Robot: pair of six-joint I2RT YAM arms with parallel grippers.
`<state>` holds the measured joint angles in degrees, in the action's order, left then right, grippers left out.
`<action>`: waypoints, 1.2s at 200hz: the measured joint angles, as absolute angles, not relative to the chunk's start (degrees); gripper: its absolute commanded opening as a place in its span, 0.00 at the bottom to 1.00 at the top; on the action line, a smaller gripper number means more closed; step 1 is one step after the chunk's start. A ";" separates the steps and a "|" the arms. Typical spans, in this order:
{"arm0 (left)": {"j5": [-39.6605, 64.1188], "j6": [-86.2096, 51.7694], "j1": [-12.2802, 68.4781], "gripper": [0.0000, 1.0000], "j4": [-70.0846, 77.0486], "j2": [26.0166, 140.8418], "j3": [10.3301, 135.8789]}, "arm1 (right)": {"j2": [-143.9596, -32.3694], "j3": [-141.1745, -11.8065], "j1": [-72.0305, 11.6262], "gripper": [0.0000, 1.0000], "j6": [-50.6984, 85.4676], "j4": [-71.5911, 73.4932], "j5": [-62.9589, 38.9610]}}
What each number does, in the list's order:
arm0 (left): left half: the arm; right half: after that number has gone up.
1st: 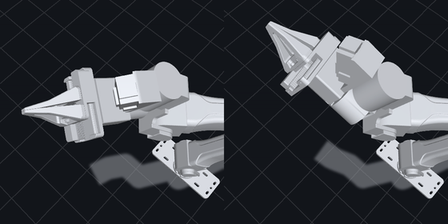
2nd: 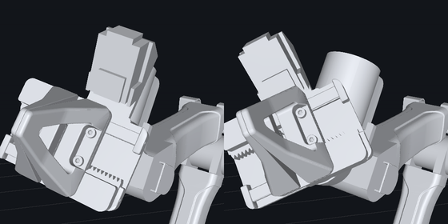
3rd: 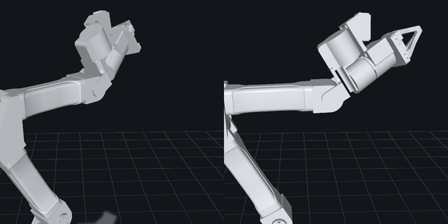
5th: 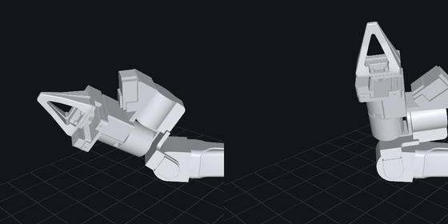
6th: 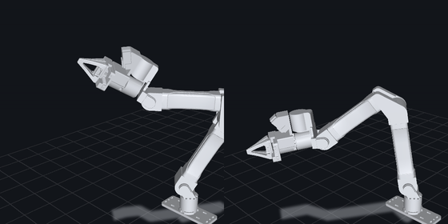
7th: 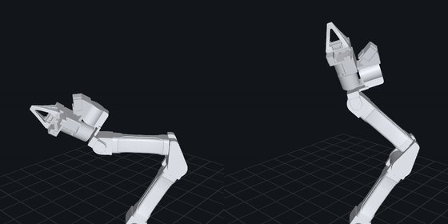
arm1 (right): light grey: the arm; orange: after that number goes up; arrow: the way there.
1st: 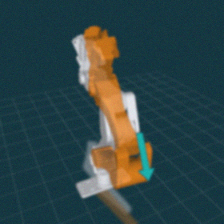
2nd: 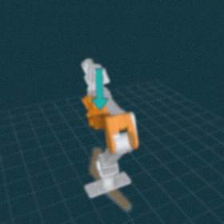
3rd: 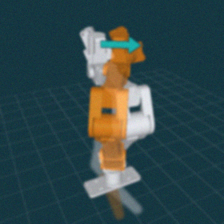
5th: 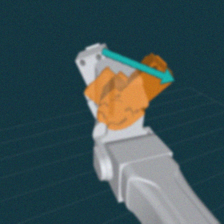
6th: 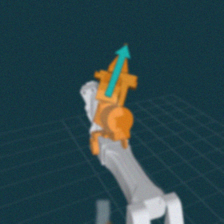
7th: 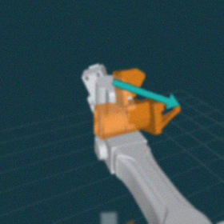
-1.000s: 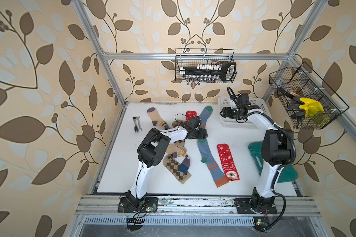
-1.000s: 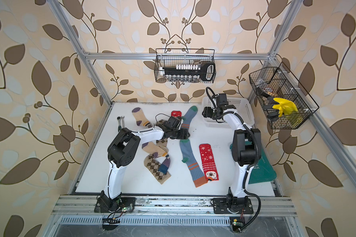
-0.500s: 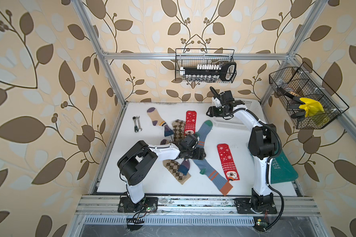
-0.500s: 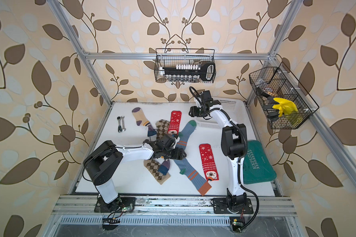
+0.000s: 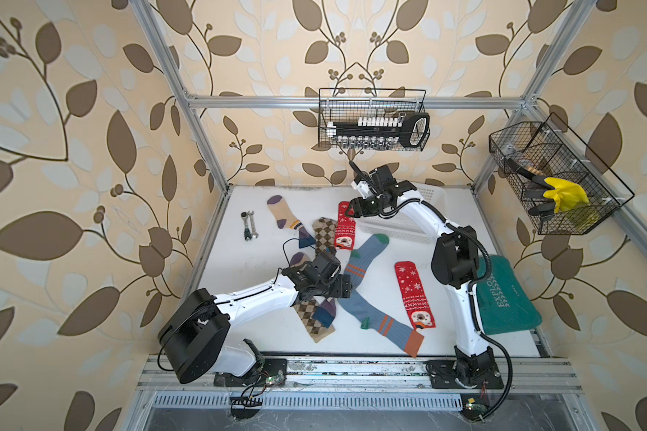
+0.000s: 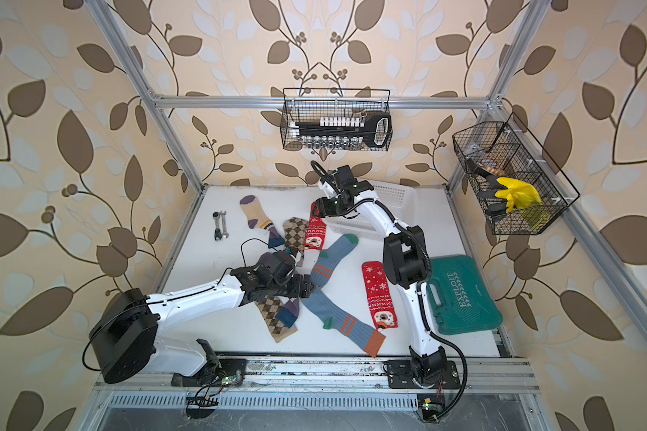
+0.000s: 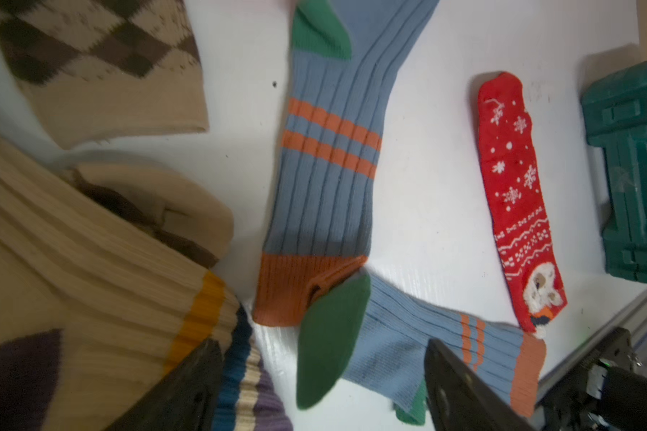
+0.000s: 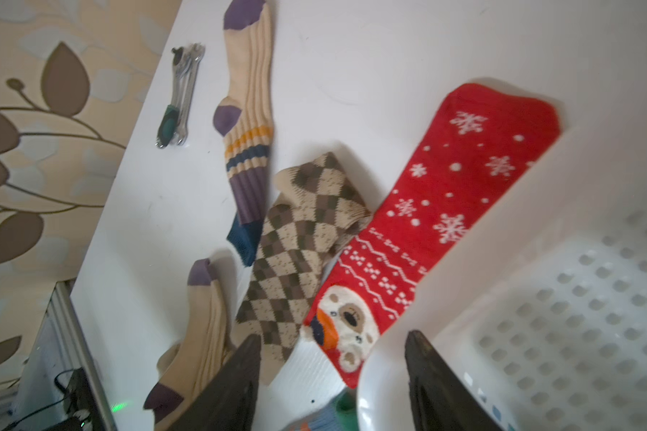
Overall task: Place the socks together as a pair
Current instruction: Move the sock to the center of the board.
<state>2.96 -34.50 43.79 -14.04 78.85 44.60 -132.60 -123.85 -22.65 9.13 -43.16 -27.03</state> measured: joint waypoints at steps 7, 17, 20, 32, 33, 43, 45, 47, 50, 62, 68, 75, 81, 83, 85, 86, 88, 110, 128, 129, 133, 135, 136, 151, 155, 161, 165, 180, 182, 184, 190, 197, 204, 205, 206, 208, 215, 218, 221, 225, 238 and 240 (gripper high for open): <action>2.28 -34.35 43.48 0.88 -14.66 78.98 45.34 | -132.49 -123.72 -23.11 0.59 8.97 -43.35 -27.68; 1.83 -33.98 42.98 0.88 -15.27 79.22 46.50 | -131.55 -121.97 -23.33 0.60 8.84 -42.85 -27.81; 1.67 -33.80 42.74 0.88 -15.31 79.29 46.85 | -130.87 -120.84 -23.29 0.60 8.84 -42.39 -27.86; 1.34 -33.19 41.47 0.88 -15.29 79.61 48.51 | -127.09 -115.31 -22.46 0.60 9.06 -41.17 -27.35; 1.37 -33.12 41.25 0.88 -15.29 79.68 48.73 | -126.48 -114.45 -22.28 0.60 9.13 -40.91 -27.27; 1.30 -32.75 39.88 0.88 -15.22 80.25 50.41 | -121.97 -108.47 -20.40 0.60 9.63 -39.62 -26.85; 1.28 -32.60 39.53 0.88 -15.16 80.47 50.83 | -120.75 -107.15 -19.70 0.61 10.02 -39.42 -26.57; 1.32 -32.49 39.20 0.88 -15.16 80.66 51.20 | -119.68 -105.84 -19.11 0.61 10.28 -39.05 -26.61; 1.28 -32.34 38.81 0.88 -15.14 80.93 51.77 | -117.99 -103.96 -17.91 0.61 10.46 -38.70 -26.41; 1.37 -31.59 37.10 0.88 -14.87 82.89 54.30 | -111.61 -97.49 -12.67 0.62 11.99 -36.14 -25.41; 1.43 -31.38 36.21 0.88 -14.57 84.20 55.61 | -108.33 -94.59 -9.34 0.62 12.80 -34.81 -24.36; 1.58 -31.18 35.18 0.89 -14.33 85.76 56.90 | -105.01 -91.81 -5.58 0.63 13.52 -33.36 -22.92; 1.87 -30.96 34.24 0.89 -14.22 87.29 58.06 | -102.63 -89.89 -2.63 0.63 14.11 -32.25 -21.43; 2.02 -30.87 33.91 0.89 -14.17 87.79 58.43 | -101.86 -89.30 -1.65 0.63 14.13 -31.97 -20.78; 2.13 -30.81 33.52 0.89 -14.13 88.40 58.83 | -101.08 -88.68 -0.64 0.63 14.48 -31.64 -20.16; 2.22 -30.79 33.41 0.89 -14.13 88.60 58.94 | -100.60 -88.31 -0.05 0.63 14.63 -31.40 -19.86; 2.55 -30.74 33.10 0.89 -14.09 89.08 59.31 | -100.16 -87.96 0.45 0.63 14.63 -31.20 -19.51; 4.32 -30.04 29.02 0.87 -14.04 96.62 64.51 | -97.08 -85.03 4.71 0.64 15.84 -29.21 -15.11; 5.17 -29.30 26.76 0.82 -14.66 103.70 70.30 | -98.39 -84.33 4.95 0.64 16.40 -28.34 -13.91; 5.19 -29.26 26.70 0.81 -14.66 103.92 70.52 | -98.54 -84.27 4.95 0.64 16.49 -28.32 -13.82; 5.30 -29.12 26.35 0.80 -14.85 105.38 71.77 | -99.02 -84.07 4.95 0.64 16.51 -28.21 -13.63; 5.43 -28.80 26.15 0.80 -15.03 105.97 72.36 | -99.20 -84.01 4.95 0.64 16.56 -28.16 -13.58; 5.45 -28.75 26.11 0.80 -15.03 106.17 72.53 | -99.33 -83.94 4.95 0.64 16.60 -28.16 -13.47; 5.78 -28.36 25.78 0.78 -16.03 110.02 76.40 | -100.95 -83.31 4.95 0.64 16.88 -28.01 -12.88; 5.91 -28.21 25.80 0.77 -16.34 110.67 77.21 | -101.34 -83.20 4.95 0.64 16.91 -28.03 -12.69; 6.02 -28.10 25.91 0.77 -16.82 111.79 78.50 | -101.82 -83.09 4.97 0.64 16.93 -28.05 -12.34; 6.04 -27.99 25.91 0.77 -17.21 112.46 79.44 | -102.13 -83.05 4.99 0.64 16.93 -28.08 -12.05; 6.09 -27.55 25.96 0.72 -18.09 114.69 82.24 | -102.59 -83.02 5.02 0.64 16.93 -28.10 -10.50; 6.11 -27.35 25.96 0.71 -18.17 114.89 82.50 | -102.59 -83.02 5.02 0.64 16.93 -28.10 -10.33; 6.11 -27.44 25.96 0.70 -18.22 115.09 82.74 | -102.59 -83.02 4.99 0.64 16.93 -28.12 -10.15; 6.13 -27.11 25.96 0.68 -18.35 115.68 83.20 | -102.59 -83.02 4.99 0.64 16.91 -28.10 -9.34; 6.17 -27.05 25.96 0.63 -18.50 116.27 83.55 | -102.59 -83.02 4.99 0.64 16.86 -28.10 -8.36; 6.22 -27.00 25.96 0.57 -18.74 116.81 83.74 | -102.59 -83.02 4.86 0.64 16.84 -28.14 -7.22; 6.20 -27.20 25.93 0.56 -18.76 116.88 83.74 | -102.59 -83.02 4.82 0.64 16.80 -28.18 -6.90; 6.22 -27.16 25.93 0.55 -18.79 117.01 83.77 | -102.59 -83.02 4.80 0.64 16.78 -28.21 -6.76; 6.22 -26.76 25.93 0.55 -18.83 117.14 83.77 | -102.59 -83.02 4.75 0.64 16.71 -28.25 -6.42; 6.28 -26.57 25.93 0.53 -19.16 117.69 83.81 | -102.59 -83.02 4.56 0.64 16.53 -28.56 -5.06; 6.33 -26.85 25.93 0.51 -19.31 117.97 83.81 | -102.59 -83.02 4.40 0.64 16.43 -28.69 -4.47; 6.37 -26.68 25.93 0.49 -19.46 118.24 83.81 | -102.59 -83.05 4.21 0.64 16.38 -28.82 -3.68; 6.48 -26.83 25.93 0.46 -19.59 118.56 83.81 | -102.59 -83.07 3.99 0.64 16.25 -28.95 -2.96; 7.03 -26.59 25.93 0.34 -20.05 119.50 83.81 | -102.67 -83.29 3.07 0.64 15.79 -29.63 -0.43; 7.01 -26.46 25.93 0.32 -20.05 119.59 83.81 | -102.74 -83.35 2.92 0.64 15.75 -29.80 -0.05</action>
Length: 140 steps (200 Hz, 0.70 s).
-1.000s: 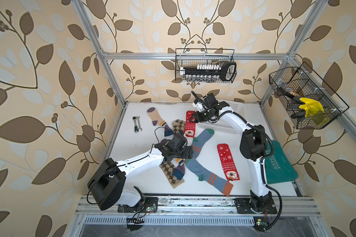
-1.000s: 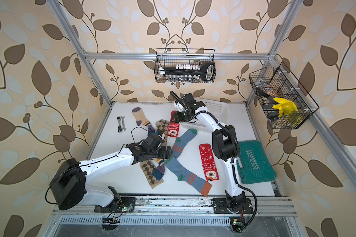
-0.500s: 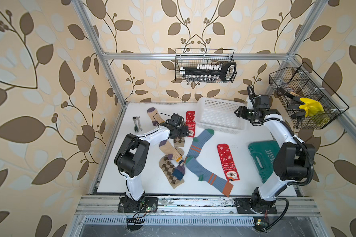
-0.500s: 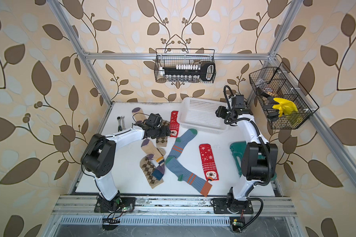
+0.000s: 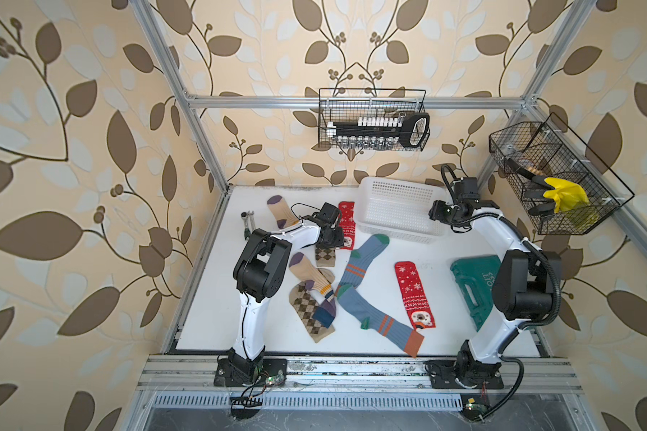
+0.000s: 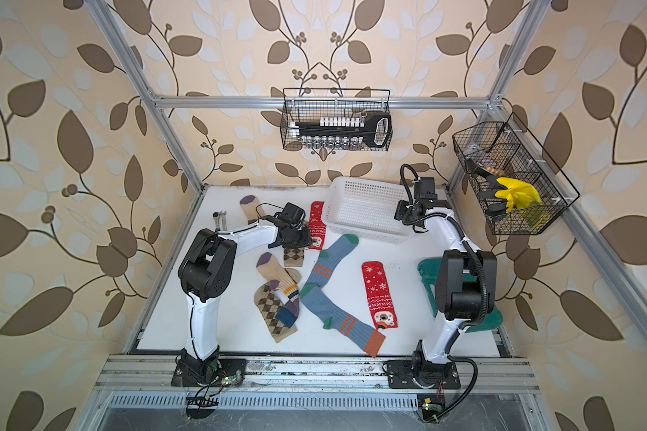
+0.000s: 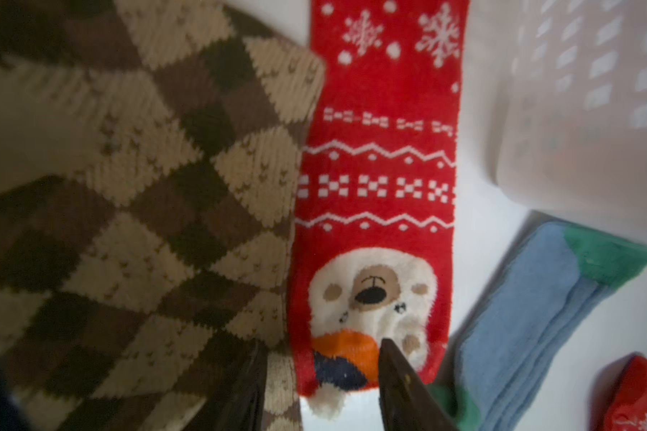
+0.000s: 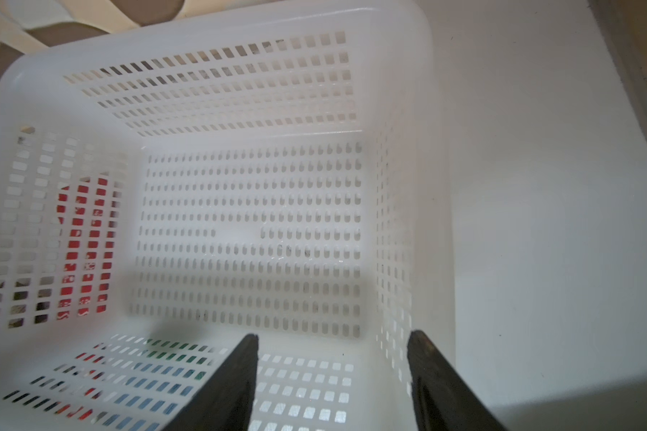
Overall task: Place the socks together as a pair
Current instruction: Move the sock to the center of the board.
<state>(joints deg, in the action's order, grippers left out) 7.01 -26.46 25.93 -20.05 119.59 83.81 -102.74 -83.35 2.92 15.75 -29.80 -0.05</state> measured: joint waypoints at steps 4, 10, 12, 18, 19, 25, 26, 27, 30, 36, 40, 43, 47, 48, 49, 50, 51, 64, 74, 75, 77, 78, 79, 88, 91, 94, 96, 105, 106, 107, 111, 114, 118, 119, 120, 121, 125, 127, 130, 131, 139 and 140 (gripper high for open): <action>7.09 -26.35 25.93 0.30 -20.05 119.63 83.85 | -102.80 -83.48 2.68 0.64 15.55 -30.06 0.64; 7.38 -25.98 25.91 0.24 -20.10 119.63 83.85 | -102.98 -83.70 2.33 0.64 15.42 -30.46 1.58; 7.40 -26.52 25.91 0.23 -20.12 119.63 83.85 | -103.13 -83.79 2.22 0.64 15.35 -30.59 1.93; 7.53 -26.37 25.91 0.18 -20.21 119.63 83.85 | -103.44 -84.12 1.98 0.64 15.22 -30.98 2.76; 7.53 -26.44 25.91 0.17 -20.23 119.63 83.85 | -103.57 -84.20 1.93 0.64 15.18 -31.09 2.98; 7.62 -26.35 25.91 0.15 -20.29 119.63 83.77 | -104.12 -84.71 1.80 0.64 15.07 -31.51 3.90; 7.62 -26.30 25.91 0.14 -20.29 119.63 83.74 | -104.20 -84.77 1.80 0.64 15.05 -31.53 3.99; 7.66 -25.98 25.91 0.13 -20.27 119.63 83.70 | -104.33 -84.88 1.78 0.64 15.00 -31.66 4.21; 7.70 -25.89 25.91 0.11 -20.27 119.63 83.57 | -104.60 -85.14 1.76 0.64 14.94 -31.81 4.62; 7.79 -25.76 25.91 0.09 -20.16 119.61 83.11 | -105.32 -85.67 1.74 0.64 14.87 -32.21 5.54; 7.81 -26.00 25.91 0.07 -19.92 119.50 82.67 | -105.84 -85.97 1.72 0.64 14.72 -32.45 6.13; 7.86 -25.82 25.91 0.07 -19.64 119.42 82.37 | -106.08 -86.19 1.72 0.64 14.72 -32.69 6.55; 7.94 -25.91 25.91 0.06 -19.18 119.09 81.84 | -106.61 -86.43 1.69 0.64 14.68 -33.01 7.14; 7.97 -25.82 25.89 0.06 -19.14 119.04 81.76 | -106.67 -86.48 1.69 0.64 14.68 -33.06 7.22; 7.99 -25.82 25.89 0.06 -19.09 119.00 81.67 | -106.74 -86.52 1.69 0.64 14.66 -33.10 7.31; 8.08 -25.98 25.89 0.06 -19.03 118.89 81.52 | -106.85 -86.59 1.69 0.64 14.61 -33.23 7.51; 8.12 -26.06 25.89 0.05 -19.00 118.83 81.41 | -106.91 -86.63 1.69 0.64 14.57 -33.26 7.66; 8.64 -26.13 25.89 0.01 -18.17 117.25 78.87 | -107.68 -87.53 1.58 0.64 14.20 -33.82 9.52; 8.91 -26.17 25.89 0.01 -17.96 115.61 76.62 | -107.81 -87.90 1.28 0.64 13.98 -34.24 10.74; 8.93 -26.17 25.89 0.00 -17.93 115.52 76.49 | -107.81 -87.90 1.23 0.64 13.96 -34.26 10.92; 8.95 -26.15 25.89 0.00 -17.98 115.20 76.03 | -107.81 -87.92 1.19 0.64 13.91 -34.37 11.16; 8.95 -26.17 25.89 0.00 -17.98 115.07 75.88 | -107.81 -87.92 1.17 0.64 13.87 -34.41 11.22; 8.95 -26.20 25.89 0.00 -17.98 114.78 75.55 | -107.81 -87.92 1.13 0.64 13.87 -34.52 11.38; 8.99 -26.17 25.85 0.00 -17.98 113.30 73.47 | -107.81 -87.99 0.84 0.65 13.85 -34.94 12.23; 9.02 -26.17 25.80 0.00 -18.00 112.79 72.82 | -107.81 -87.99 0.75 0.65 13.85 -35.03 12.53; 9.02 -26.17 25.78 0.00 -17.93 112.14 71.99 | -107.81 -87.99 0.71 0.65 13.82 -35.09 12.75; 9.02 -26.17 25.78 0.00 -17.96 111.92 71.68 | -107.81 -87.99 0.69 0.65 13.82 -35.18 12.93; 9.02 -26.20 25.74 0.00 -18.06 110.08 69.49 | -107.81 -87.99 0.47 0.65 13.80 -35.46 13.63; 9.02 -26.20 25.67 0.00 -18.06 109.80 69.17 | -107.81 -87.99 0.45 0.66 13.78 -35.48 13.67; 9.02 -26.17 25.65 0.00 -18.06 109.69 69.01 | -107.81 -87.99 0.43 0.66 13.80 -35.51 13.72; 9.02 -26.17 25.43 0.00 -18.17 108.90 68.12 | -107.81 -87.99 0.36 0.66 13.78 -35.66 14.02; 9.02 -26.17 25.39 0.00 -18.20 108.20 67.37 | -107.81 -87.99 0.34 0.66 13.78 -35.75 14.24; 8.99 -26.20 25.32 0.00 -18.26 107.50 66.65 | -107.81 -87.99 0.25 0.66 13.72 -35.86 14.59; 8.99 -26.17 25.23 0.00 -18.26 107.18 66.37 | -107.81 -87.99 0.23 0.66 13.72 -35.88 14.72; 8.99 -26.17 25.21 0.00 -18.24 107.07 66.22 | -107.81 -87.99 0.21 0.66 13.69 -35.90 14.79; 8.99 -26.17 25.17 0.00 -18.24 106.94 66.11 | -107.81 -87.99 0.21 0.66 13.67 -35.94 14.85; 9.02 -26.17 25.02 0.00 -18.37 106.10 65.34 | -107.81 -87.99 0.12 0.66 13.65 -36.03 15.16; 8.97 -26.17 24.95 0.00 -18.37 105.69 65.01 | -107.81 -87.99 0.08 0.67 13.65 -36.10 15.31; 8.93 -26.17 24.77 0.00 -18.39 105.23 64.58 | -107.81 -87.99 0.05 0.67 13.63 -36.18 15.55; 8.93 -26.17 24.67 0.00 -18.44 104.97 64.38 | -107.81 -87.99 0.03 0.67 13.63 -36.23 15.68; 8.88 -26.17 24.25 0.01 -18.44 103.61 63.46 | -107.81 -87.99 -0.03 0.66 13.61 -36.45 16.21; 8.84 -26.17 24.18 0.01 -18.41 103.37 63.31 | -107.81 -87.99 -0.05 0.67 13.61 -36.45 16.27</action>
<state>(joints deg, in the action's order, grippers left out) 8.84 -26.17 24.18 -18.41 103.37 63.31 -107.81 -87.99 -0.05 13.61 -36.45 16.27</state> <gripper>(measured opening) 0.046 0.665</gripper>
